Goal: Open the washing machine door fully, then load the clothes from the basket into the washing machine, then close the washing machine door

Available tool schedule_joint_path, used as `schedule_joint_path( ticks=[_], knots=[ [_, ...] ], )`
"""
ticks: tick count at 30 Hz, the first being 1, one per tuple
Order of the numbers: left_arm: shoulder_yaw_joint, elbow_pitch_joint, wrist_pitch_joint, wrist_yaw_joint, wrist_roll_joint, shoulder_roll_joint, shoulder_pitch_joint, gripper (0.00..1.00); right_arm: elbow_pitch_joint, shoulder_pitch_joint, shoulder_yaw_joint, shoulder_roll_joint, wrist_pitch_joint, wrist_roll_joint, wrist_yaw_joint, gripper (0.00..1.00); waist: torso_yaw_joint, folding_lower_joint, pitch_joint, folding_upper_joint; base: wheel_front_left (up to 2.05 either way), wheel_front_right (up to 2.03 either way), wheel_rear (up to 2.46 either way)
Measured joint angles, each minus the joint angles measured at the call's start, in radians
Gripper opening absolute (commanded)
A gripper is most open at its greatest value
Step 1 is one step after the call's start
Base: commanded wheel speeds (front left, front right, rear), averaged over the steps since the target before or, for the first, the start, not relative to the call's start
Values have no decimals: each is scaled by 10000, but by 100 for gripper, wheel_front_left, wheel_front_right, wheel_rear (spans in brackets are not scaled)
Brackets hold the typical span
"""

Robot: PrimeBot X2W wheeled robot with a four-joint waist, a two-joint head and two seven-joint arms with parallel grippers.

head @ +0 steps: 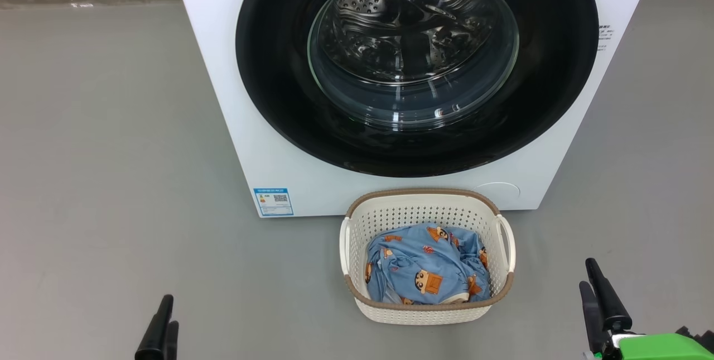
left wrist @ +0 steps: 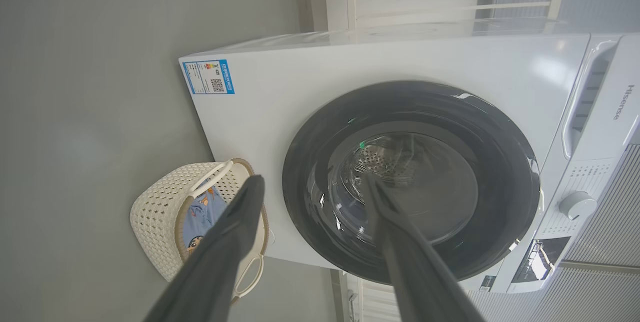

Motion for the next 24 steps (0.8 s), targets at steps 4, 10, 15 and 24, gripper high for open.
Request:
schedule_joint_path(
  ticks=[4,10,15,24],
  knots=[
    [36,-98,-65,2,520,4,0,100,-188,0,13,0,-119,-669,0,100,17,0,-3,0,0,0,0],
    [54,-291,-261,0,1668,17,5,100,-477,2,159,-4,-311,-2092,0,100,34,0,-3,0,0,0,0],
    [38,-458,-414,0,2755,27,33,100,-606,5,311,-4,-435,-3200,0,100,39,0,0,0,0,0,0],
    [-69,-554,-677,2,4495,153,50,100,-633,41,591,-17,-702,-4853,0,100,21,0,-18,0,0,0,0]
  ],
)
